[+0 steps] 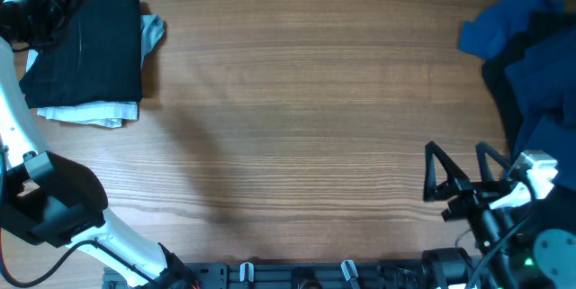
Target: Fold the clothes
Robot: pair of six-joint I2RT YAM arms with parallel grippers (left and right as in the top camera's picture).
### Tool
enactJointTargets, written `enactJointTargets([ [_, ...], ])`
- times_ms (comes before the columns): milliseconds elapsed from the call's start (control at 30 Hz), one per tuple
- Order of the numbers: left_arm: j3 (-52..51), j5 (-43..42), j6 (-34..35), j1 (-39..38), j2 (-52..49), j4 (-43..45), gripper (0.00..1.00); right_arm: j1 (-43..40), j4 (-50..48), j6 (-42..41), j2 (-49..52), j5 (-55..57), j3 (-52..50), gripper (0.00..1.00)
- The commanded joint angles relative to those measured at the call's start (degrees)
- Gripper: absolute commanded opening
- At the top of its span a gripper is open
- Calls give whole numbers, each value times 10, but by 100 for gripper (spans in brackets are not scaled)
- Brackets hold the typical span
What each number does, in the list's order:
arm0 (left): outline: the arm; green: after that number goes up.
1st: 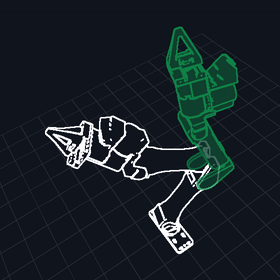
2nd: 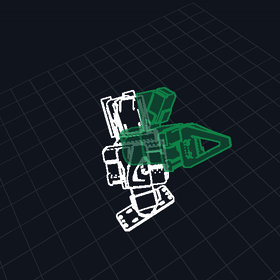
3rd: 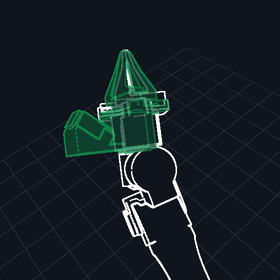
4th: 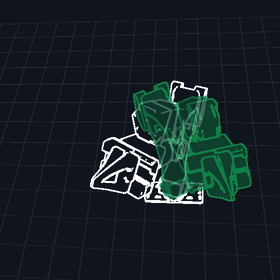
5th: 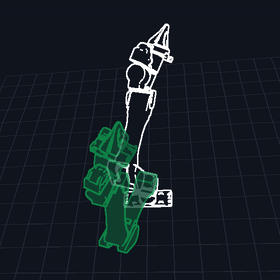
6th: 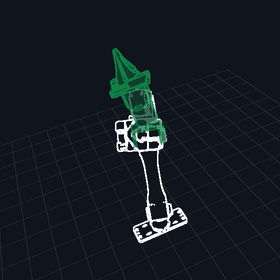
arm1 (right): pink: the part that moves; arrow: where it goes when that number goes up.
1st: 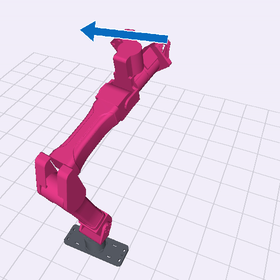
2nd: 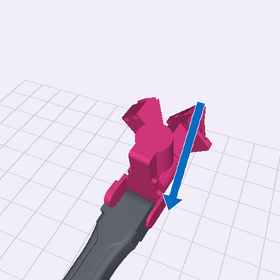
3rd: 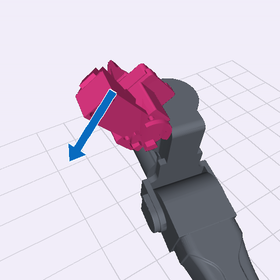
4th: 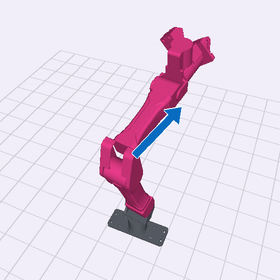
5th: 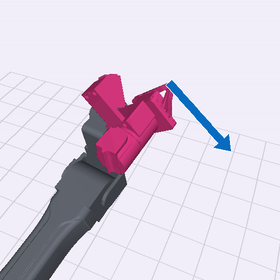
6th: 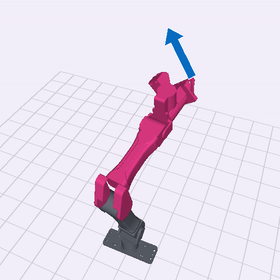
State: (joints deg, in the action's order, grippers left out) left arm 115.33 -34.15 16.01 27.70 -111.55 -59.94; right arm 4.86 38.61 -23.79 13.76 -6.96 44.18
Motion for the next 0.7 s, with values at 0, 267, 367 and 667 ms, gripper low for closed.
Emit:
enactJointTargets([
  [0, -3, 2, 1, -1, 0, 2, 100, 4, -94, -3, -42, 18, -89, 100],
  [267, -3, 2, 1, -1, 0, 2, 100, 4, -352, -1, -97, 20, -275, 100],
  [367, -3, 2, 1, -1, 0, 2, 100, 4, -410, 24, -112, 24, -317, 100],
  [667, -3, 2, 1, -1, 0, 2, 100, 4, -459, 66, -136, 32, -388, 100],
])
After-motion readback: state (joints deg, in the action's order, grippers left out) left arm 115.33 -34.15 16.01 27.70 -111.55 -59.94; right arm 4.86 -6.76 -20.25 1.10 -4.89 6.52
